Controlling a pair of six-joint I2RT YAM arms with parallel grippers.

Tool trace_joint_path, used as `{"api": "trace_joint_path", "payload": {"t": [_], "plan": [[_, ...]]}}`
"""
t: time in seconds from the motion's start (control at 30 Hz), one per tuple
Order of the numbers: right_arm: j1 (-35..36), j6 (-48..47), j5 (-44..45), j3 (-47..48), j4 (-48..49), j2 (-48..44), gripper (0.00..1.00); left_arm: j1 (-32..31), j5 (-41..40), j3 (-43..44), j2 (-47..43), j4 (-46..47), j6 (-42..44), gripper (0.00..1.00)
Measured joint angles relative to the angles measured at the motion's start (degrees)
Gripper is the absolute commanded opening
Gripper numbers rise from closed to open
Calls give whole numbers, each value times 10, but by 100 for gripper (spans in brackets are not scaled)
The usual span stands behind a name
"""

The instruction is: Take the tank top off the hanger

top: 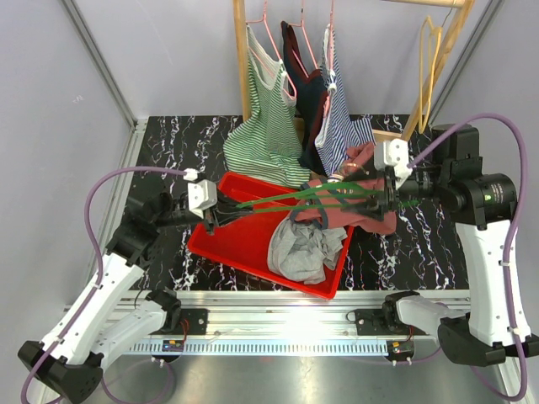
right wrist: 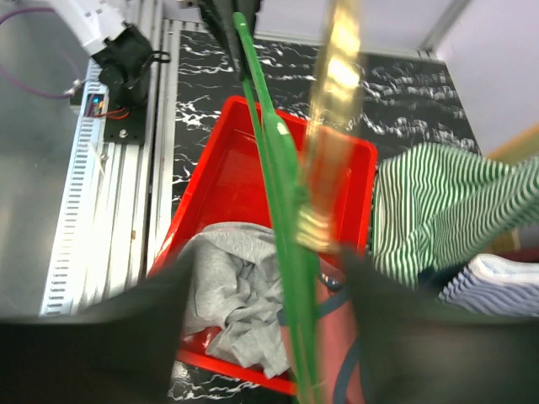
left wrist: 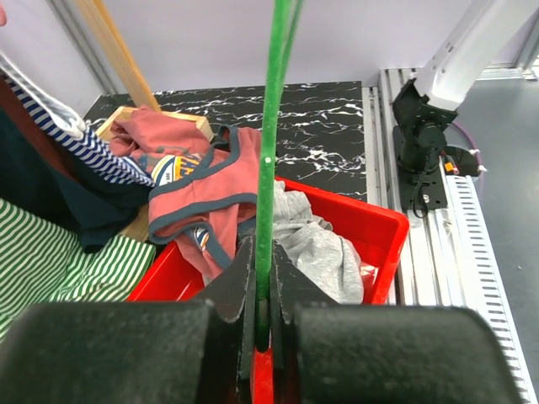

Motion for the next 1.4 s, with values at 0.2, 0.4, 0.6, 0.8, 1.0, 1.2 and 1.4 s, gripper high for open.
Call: {"api": "trace_joint_path", "payload": {"t": [0.2, 0.4, 0.6, 0.8, 1.0, 1.2, 1.4], "plan": [[-2, 122, 130, 16, 83, -5, 100, 1, -59, 0, -1, -2, -20, 0], [-15, 189, 311, 55, 125, -22, 100, 1, -111, 0, 7, -3, -59, 0], [-38, 246, 475, 72, 157, -57, 100, -30, -202, 15, 59, 18, -126, 0], [-63, 304, 612, 66, 196, -85, 100, -122, -334, 99, 138, 29, -163, 0], [-72, 355, 753, 43, 239, -96, 99, -176, -457, 234, 237, 33, -203, 0], [-76, 384, 829, 44, 261, -94, 100, -200, -553, 386, 349, 14, -227, 0], [-77, 399, 851, 47, 275, -96, 100, -221, -609, 537, 468, -18, -229, 0]]}}
